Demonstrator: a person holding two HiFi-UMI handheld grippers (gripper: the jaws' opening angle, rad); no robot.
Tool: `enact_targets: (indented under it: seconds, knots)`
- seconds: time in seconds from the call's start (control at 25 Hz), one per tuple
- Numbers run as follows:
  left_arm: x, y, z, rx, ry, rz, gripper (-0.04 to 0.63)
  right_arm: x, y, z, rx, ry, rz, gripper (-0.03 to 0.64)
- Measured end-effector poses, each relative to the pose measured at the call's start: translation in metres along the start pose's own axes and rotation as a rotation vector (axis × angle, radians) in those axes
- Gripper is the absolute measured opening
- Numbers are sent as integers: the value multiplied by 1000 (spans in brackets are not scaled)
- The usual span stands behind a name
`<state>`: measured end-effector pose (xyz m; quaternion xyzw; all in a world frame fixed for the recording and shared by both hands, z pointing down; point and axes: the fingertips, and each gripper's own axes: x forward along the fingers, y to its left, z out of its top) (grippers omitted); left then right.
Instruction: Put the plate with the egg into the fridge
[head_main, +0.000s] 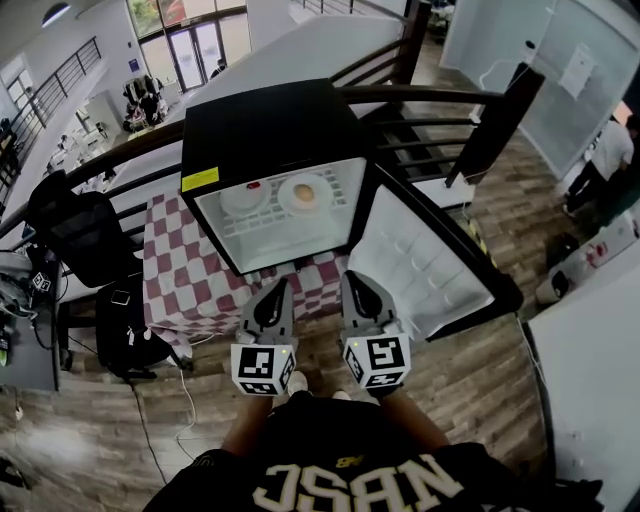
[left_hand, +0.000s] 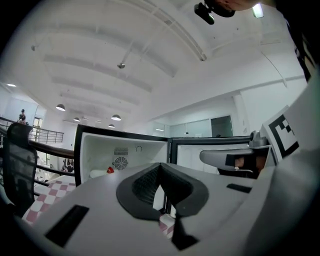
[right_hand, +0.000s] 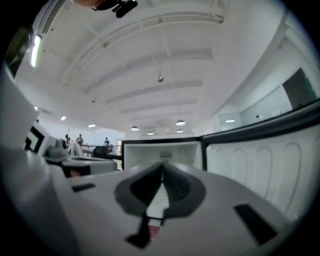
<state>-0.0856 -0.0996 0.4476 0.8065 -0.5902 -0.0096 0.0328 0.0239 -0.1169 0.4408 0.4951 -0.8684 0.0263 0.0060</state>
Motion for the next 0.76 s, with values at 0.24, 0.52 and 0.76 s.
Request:
enact_targets:
  seconds: [0.24,0.52,0.76]
  knots:
    - [-6,-28,-9,-39,25,-4,21,-19,-8,-8,12,21,18,23]
    - [-17,-43,-16,-54,32,32,21,-35,-20,-13,19,34,35,23]
    - [-21,-47,-26,-71,48,46,21,-36,-25,-17,17,36,43,23]
